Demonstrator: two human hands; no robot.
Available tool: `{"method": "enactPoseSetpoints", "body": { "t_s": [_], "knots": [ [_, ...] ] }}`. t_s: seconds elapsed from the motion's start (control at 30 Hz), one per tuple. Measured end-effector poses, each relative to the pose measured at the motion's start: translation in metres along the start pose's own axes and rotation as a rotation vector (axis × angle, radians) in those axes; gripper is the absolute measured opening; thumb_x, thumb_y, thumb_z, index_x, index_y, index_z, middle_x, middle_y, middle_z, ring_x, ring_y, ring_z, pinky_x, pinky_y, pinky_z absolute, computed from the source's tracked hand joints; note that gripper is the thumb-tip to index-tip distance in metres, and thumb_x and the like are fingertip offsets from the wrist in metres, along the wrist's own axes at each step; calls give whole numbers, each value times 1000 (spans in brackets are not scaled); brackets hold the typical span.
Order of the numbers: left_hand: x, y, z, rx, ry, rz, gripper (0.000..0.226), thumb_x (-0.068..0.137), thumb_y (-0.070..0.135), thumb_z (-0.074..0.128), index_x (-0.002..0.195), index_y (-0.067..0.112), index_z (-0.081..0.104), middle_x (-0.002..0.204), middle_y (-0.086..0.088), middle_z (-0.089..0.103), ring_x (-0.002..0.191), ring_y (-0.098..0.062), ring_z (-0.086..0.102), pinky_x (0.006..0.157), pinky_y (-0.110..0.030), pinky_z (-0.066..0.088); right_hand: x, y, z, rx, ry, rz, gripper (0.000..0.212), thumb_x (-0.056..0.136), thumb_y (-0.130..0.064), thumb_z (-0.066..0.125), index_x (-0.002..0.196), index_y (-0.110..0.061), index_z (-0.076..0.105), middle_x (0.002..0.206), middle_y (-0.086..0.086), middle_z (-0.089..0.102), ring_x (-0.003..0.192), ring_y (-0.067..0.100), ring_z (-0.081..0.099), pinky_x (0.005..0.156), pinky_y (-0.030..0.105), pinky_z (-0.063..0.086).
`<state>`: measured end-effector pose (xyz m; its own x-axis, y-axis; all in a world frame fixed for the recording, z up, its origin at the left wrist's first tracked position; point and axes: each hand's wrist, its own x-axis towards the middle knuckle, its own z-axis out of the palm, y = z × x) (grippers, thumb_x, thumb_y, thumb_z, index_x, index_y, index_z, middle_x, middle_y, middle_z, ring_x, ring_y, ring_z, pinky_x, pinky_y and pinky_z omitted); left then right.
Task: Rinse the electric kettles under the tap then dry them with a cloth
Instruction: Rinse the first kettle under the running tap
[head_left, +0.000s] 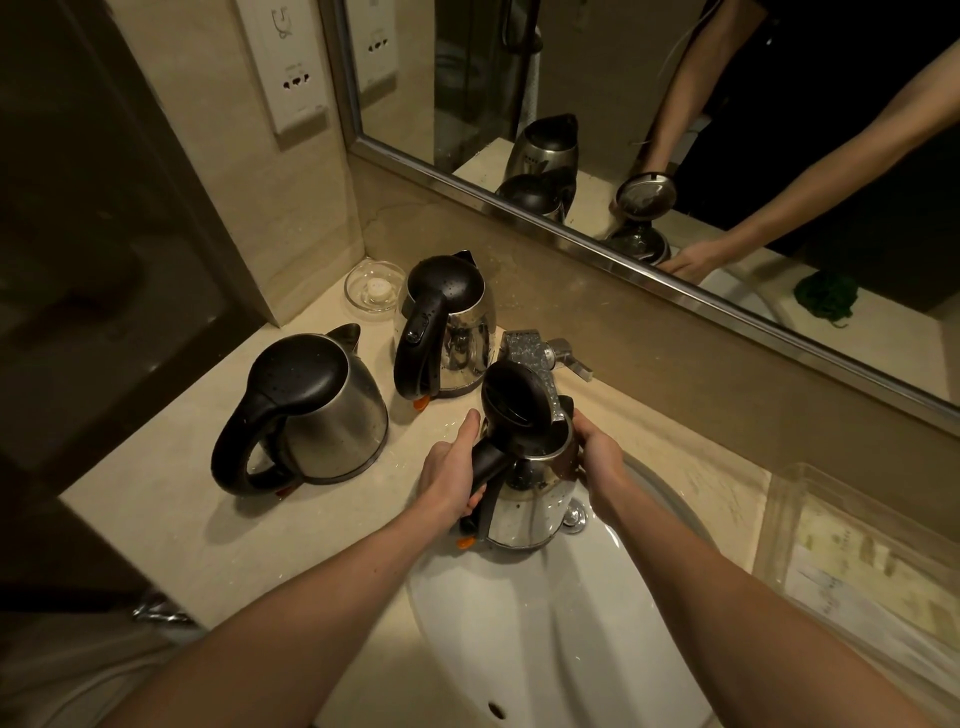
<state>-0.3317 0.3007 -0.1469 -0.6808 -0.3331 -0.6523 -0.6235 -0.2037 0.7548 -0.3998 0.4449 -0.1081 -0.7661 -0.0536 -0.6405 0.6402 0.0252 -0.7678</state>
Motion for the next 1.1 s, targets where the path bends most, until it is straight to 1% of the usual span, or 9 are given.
{"method": "enactPoseSetpoints", "body": {
  "t_s": [0.23,0.33,0.5,0.67,0.8,0.87,0.93,1.0,1.1],
  "knots": [
    [-1,0,0,8,-3,7,69,96,70,36,88,5,57,61,-5,52,45,-13,50,39,-20,38,-3,-2,-2,-18,-18,-8,35,105,-23,36,132,-25,58,88,-4,64,79,9,56,71,25,46],
    [-1,0,0,17,-1,18,70,95,71,35,85,6,58,59,-5,52,43,-13,50,41,-22,39,-3,-2,-2,-23,-13,-18,33,105,-22,36,129,-27,59,86,-5,63,77,7,55,82,30,47],
    [-2,1,1,29,11,36,69,97,70,34,81,6,58,56,-4,52,40,-11,50,41,-22,39,-5,-3,-2,-7,-16,-17,32,106,-22,36,127,-30,59,87,-5,63,79,8,55,75,25,45],
    [-2,0,0,22,6,33,70,96,70,35,83,6,58,56,-4,52,39,-11,49,41,-22,39,-6,-3,-2,-2,-11,-7,35,105,-22,37,132,-26,59,88,-4,64,80,9,57,69,25,46],
    [-2,2,-1,16,3,24,70,95,72,35,86,5,57,57,-4,52,41,-12,50,40,-22,39,-8,-5,-1,6,-24,-18,30,105,-21,36,121,-29,60,86,-3,63,79,10,56,72,25,46],
    [-1,2,-1,12,10,14,71,94,73,36,89,5,57,60,-5,53,44,-13,51,39,-21,38,-8,-6,0,7,-21,-23,29,105,-21,37,121,-28,60,84,-5,63,78,10,56,74,27,47],
    [0,2,-1,3,20,5,72,93,75,37,91,5,56,62,-5,54,46,-14,52,38,-20,39,-6,-5,0,3,-16,-19,31,104,-21,37,124,-27,60,83,-5,62,76,9,56,81,31,48],
    [1,3,-1,0,17,4,71,93,74,37,89,6,56,61,-5,54,46,-15,52,39,-20,39,-6,-4,-1,-5,-19,-19,33,105,-21,36,128,-26,59,85,-4,62,78,10,55,78,29,47],
    [0,5,-1,-6,20,2,69,94,73,37,85,7,54,59,-4,53,45,-14,51,40,-22,39,-5,-5,0,-8,-24,-23,32,105,-21,36,126,-26,59,86,-3,62,79,10,55,73,25,45]
  ]
}}
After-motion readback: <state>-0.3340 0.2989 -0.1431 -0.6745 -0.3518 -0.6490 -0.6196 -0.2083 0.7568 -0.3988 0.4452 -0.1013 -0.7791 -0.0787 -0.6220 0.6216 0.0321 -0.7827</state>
